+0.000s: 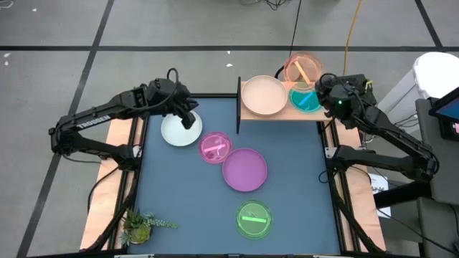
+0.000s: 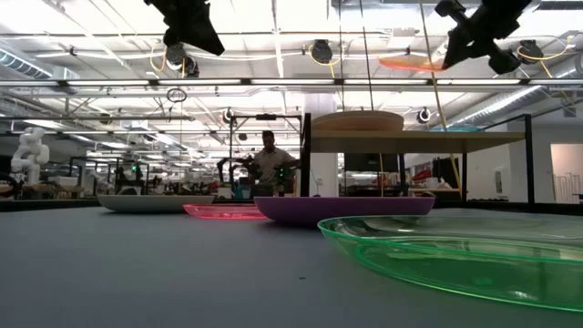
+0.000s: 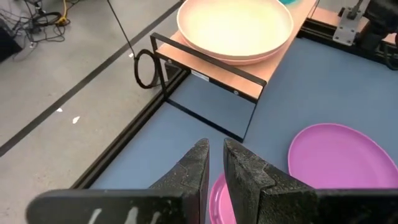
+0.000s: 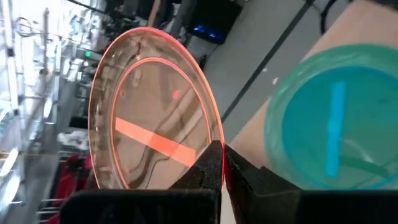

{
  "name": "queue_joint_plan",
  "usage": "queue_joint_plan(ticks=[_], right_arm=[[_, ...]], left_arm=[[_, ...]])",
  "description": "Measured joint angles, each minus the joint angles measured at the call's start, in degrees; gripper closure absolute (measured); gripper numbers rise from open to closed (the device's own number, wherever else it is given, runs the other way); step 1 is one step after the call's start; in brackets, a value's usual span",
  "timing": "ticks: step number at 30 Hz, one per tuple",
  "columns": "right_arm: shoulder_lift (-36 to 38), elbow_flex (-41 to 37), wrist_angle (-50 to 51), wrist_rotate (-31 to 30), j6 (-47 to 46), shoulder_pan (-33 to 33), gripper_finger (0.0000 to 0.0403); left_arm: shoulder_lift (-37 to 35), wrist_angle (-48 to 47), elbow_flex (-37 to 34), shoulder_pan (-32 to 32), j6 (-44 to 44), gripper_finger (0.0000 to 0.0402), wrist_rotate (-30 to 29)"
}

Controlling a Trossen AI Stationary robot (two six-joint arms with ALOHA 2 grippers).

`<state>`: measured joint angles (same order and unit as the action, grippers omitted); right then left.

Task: Place and stack plates onto a shelf
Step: Stack the small orange plate on the small blue plate on the shelf

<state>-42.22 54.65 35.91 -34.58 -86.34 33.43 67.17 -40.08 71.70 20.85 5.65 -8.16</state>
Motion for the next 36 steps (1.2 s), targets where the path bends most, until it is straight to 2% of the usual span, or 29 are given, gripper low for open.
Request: queue_joint_plan(ticks=[14, 18, 25, 36], right_arm=[[-0.44, -1.16, 12.8, -5.82, -8.03, 1.91, 0.0403], [-0.48, -3.62, 12.08, -5.62, -10.49, 2.96, 0.0403], [-0.48, -6.7, 11.8, -1.33, -12.6, 3.69, 0.0403], [-0.46, -10.81, 9.29, -1.12, -15.39, 3.69, 0.0403]], left_arm=[[0.36, 0.09, 0.02, 0.14, 0.74, 0.0348, 0.04], [0.36, 0.08, 0.02, 0.14, 0.85, 0.0348, 0.04], [0.36, 0.07, 0.02, 0.14, 0.87, 0.0348, 0.07], [0.36, 0.05, 0.02, 0.14, 0.85, 0.0348, 0.09]])
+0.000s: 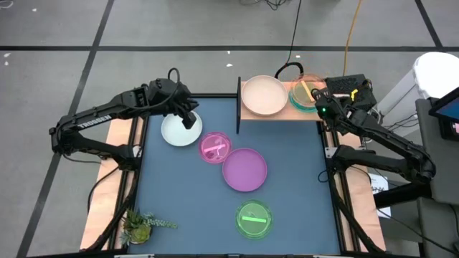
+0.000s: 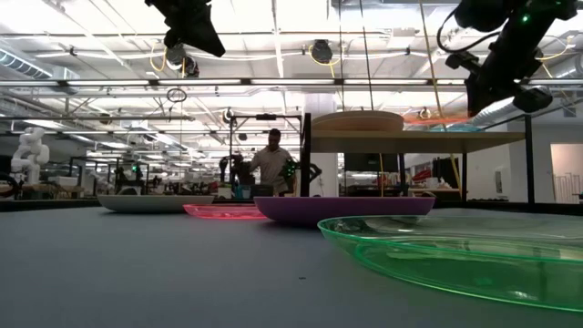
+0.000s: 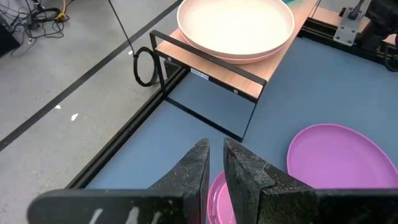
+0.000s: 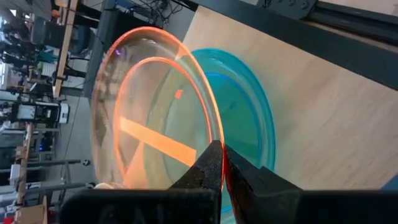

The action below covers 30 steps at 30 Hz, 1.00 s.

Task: Place and stack plates onto a shelf
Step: Stack the small orange plate on the small blue plate on the shelf

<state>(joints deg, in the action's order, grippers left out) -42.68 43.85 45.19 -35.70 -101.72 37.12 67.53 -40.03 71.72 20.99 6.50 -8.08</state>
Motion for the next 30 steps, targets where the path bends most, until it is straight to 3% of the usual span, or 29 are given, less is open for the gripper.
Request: queue_joint_plan(ticks=[21, 30], right_arm=[[-0.02, -1.24, 1.28, 1.31, -0.86, 0.07, 0.0402], [-0.02, -1.24, 1.85, 1.31, -1.08, 0.07, 0.0376]], left_arm=[[0.0, 0.0, 0.0, 0.0, 1.15, 0.0348, 0.0], [0.0, 0.0, 0.0, 0.0, 1.31, 0.0348, 0.0]])
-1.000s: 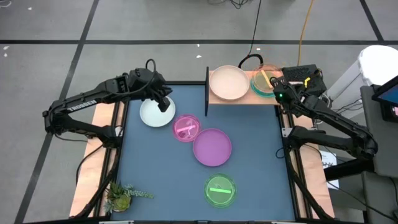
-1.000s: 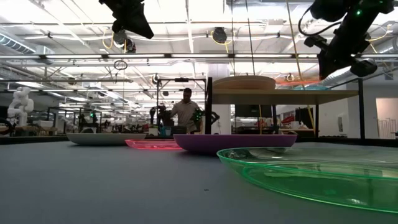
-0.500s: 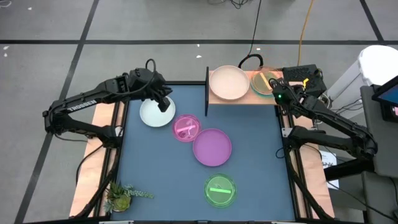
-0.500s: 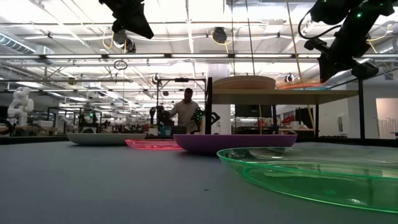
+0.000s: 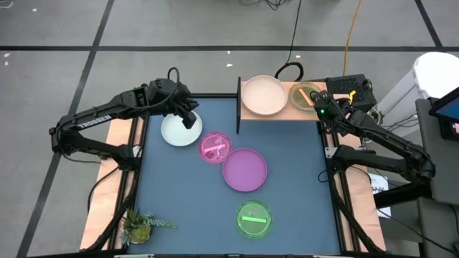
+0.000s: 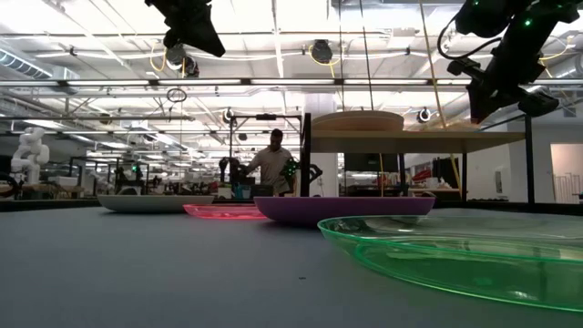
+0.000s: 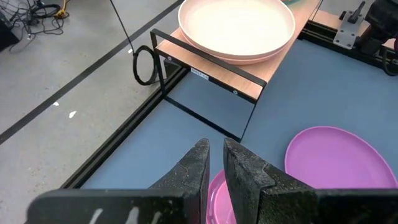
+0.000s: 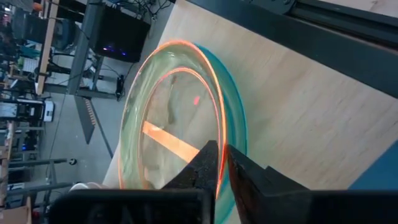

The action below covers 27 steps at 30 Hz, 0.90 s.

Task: Place and stack plates onto a shelf
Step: Stack the small orange plate on the small blue plate on the shelf

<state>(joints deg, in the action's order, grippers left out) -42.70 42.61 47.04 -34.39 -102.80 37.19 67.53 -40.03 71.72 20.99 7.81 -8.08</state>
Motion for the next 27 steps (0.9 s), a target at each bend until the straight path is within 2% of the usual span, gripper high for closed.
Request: queue_joint_plan(ticks=[8, 15, 23, 27], right_arm=[[0.43, 0.0, -1.42, 0.0, -0.02, 0.0, 0.0349], [2.83, 0.0, -2.72, 0.56, 0.64, -0.01, 0.0342], [7.17, 0.0, -12.28, 1.98, 11.12, -0.39, 0.0342], [7.76, 0.0, -20.01, 5.99, 19.41, -1.24, 0.0342]], left_arm=[[0.0, 0.0, 0.0, 0.0, 0.41, 0.0348, 0.0], [0.0, -0.04, 0.0, -0.02, 1.4, 0.0348, 0.0], [0.0, -0.42, 0.0, -0.02, 1.49, 0.0348, 0.0], [0.0, -0.42, 0.0, -0.02, 1.46, 0.0348, 0.0]])
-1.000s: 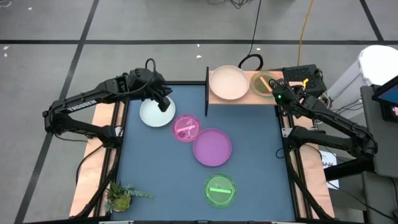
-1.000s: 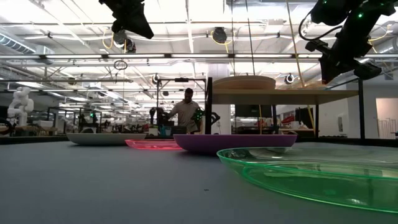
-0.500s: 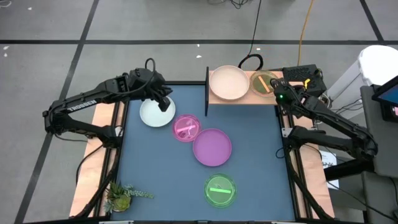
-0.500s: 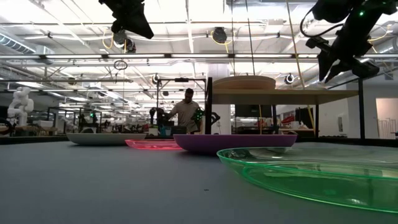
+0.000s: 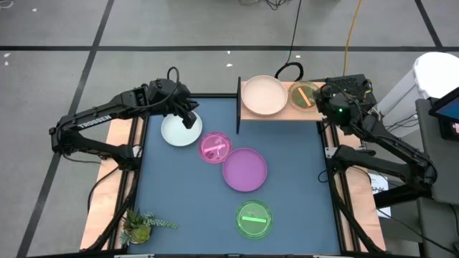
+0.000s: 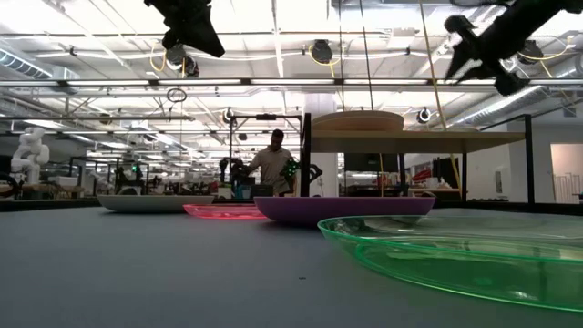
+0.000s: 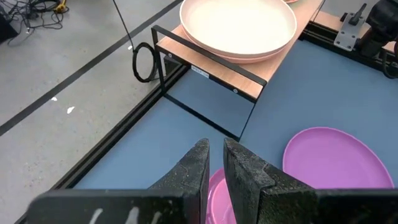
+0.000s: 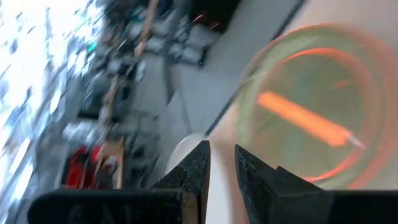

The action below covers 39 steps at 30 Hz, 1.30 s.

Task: Place and stack plates onto a shelf
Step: Stack the small orange plate on the small blue plate on the shelf

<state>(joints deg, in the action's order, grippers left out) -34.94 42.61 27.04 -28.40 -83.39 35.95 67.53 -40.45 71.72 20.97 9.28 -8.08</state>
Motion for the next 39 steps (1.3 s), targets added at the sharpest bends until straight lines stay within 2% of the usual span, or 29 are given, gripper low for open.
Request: queue_joint_plan(ticks=[4, 7, 12, 16, 19, 22, 27, 32, 36, 39], right_arm=[[-0.21, 0.02, -6.29, 5.12, 7.42, -1.7, 0.0342], [-0.2, 0.02, -7.56, 7.8, 9.33, -3.3, 0.0342], [-0.59, 0.02, -8.38, 7.33, 9.84, -5.98, 0.0353], [-1.76, 1.28, -11.15, 7.34, 12.09, -7.64, 0.0377], [-4.52, 5.65, -12.13, 5.92, 16.6, -8.58, 0.0398], [-9.57, 12.98, -10.72, 3.47, 22.98, -8.21, 0.0401], [-20.94, 29.13, 2.92, 3.13, 34.77, -4.16, 0.0402], [-31.65, 42.19, 19.14, 7.72, 44.53, 2.1, 0.0403], [-37.17, 44.94, 26.21, 7.82, 48.56, 7.5, 0.0403], [-40.18, 44.94, 30.15, 13.06, 48.73, 12.14, 0.0403]], left_arm=[[0.33, 0.0, 0.06, 0.0, 0.01, 0.0348, 0.03], [0.69, -1.08, 0.07, 0.0, 0.11, 0.0348, 0.78], [2.03, -1.33, 0.07, -0.04, 0.05, 0.0348, 3.11], [2.65, -1.62, 0.07, -0.66, 1.28, 0.0348, 4.8], [2.59, -1.42, 0.07, -1.95, 4.13, 0.0348, 5.92], [2.58, -1.46, 0.07, -3.73, 6.09, 0.0348, 6.14], [2.74, -1.07, 0.07, -6.17, 6.57, 0.0348, 5.5], [3.07, -0.03, 0.07, -6.91, 6.58, 0.0348, 5.25], [3.04, 0.21, 0.07, -6.86, 6.76, 0.0348, 5.03], [3.04, 0.2, 0.07, -6.86, 7.53, 0.0348, 4.71]])
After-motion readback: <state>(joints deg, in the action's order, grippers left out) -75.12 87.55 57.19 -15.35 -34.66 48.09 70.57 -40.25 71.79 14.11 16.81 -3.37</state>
